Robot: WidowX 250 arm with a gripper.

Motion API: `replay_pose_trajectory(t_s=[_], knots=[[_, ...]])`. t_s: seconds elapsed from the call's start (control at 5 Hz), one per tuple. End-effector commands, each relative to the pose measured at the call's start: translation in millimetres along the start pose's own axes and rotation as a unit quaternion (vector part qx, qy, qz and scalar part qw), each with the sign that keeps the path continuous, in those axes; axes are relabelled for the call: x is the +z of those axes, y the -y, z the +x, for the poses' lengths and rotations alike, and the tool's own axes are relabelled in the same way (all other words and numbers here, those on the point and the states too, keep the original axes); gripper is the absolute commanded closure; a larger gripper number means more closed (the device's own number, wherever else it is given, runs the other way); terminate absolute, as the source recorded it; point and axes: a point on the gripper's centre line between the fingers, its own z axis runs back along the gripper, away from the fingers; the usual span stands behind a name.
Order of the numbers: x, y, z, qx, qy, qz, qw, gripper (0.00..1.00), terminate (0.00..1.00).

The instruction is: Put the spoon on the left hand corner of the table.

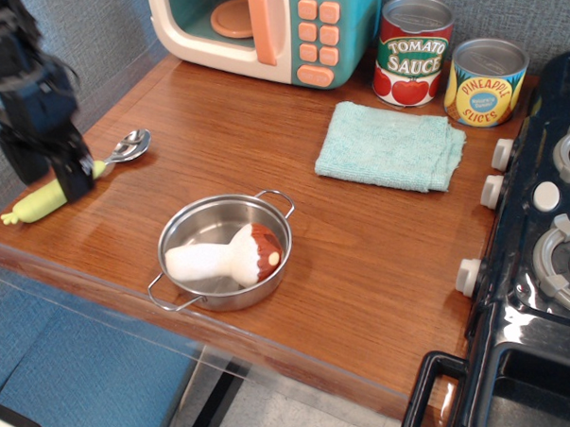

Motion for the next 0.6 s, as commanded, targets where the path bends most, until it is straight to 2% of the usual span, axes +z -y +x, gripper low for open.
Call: replay_pose_trajectory(t_s=[0.0, 0.2, 0.4], knots=[[49.2, -10.0, -6.4, 0.018, 0.048, 0.035, 0.9981, 0.0, 0.0], [49.2, -10.0, -6.4, 0.018, 0.048, 0.035, 0.9981, 0.0, 0.0], [49.2, -10.0, -6.4, 0.018, 0.048, 0.035, 0.9981, 0.0, 1.0]])
